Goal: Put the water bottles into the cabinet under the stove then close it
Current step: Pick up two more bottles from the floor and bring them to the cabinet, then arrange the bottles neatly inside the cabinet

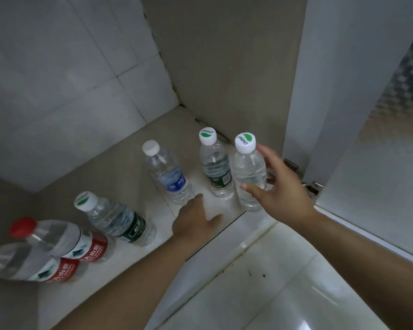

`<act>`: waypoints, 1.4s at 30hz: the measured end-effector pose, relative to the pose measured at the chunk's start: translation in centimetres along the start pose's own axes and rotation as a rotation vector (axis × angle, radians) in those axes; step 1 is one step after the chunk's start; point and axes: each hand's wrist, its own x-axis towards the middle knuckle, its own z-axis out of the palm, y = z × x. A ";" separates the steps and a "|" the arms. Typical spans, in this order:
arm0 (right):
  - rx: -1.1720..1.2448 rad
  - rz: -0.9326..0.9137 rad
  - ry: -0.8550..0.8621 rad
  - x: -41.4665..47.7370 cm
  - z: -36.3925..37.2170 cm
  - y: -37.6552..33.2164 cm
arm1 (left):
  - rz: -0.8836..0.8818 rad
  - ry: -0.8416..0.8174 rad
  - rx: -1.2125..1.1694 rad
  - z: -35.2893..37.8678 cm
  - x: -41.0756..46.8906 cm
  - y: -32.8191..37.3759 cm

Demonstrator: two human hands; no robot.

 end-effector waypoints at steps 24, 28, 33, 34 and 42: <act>-0.168 0.177 -0.041 -1.3 2.0 2.6 | 0.131 -0.045 0.343 2.1 -3.5 -3.3; -0.159 0.271 -0.225 -3.9 3.9 1.6 | 0.126 0.000 0.315 -0.4 -6.6 -3.3; -0.218 0.110 -0.493 -3.3 8.1 -2.8 | 0.264 0.080 0.339 -6.7 -11.0 -4.7; -0.219 0.048 -0.551 -2.8 9.0 -3.9 | 0.299 0.118 0.340 -8.2 -11.7 -5.1; -0.350 -0.493 -0.685 1.4 15.7 -13.2 | 0.138 0.540 0.393 -17.0 -14.9 -11.7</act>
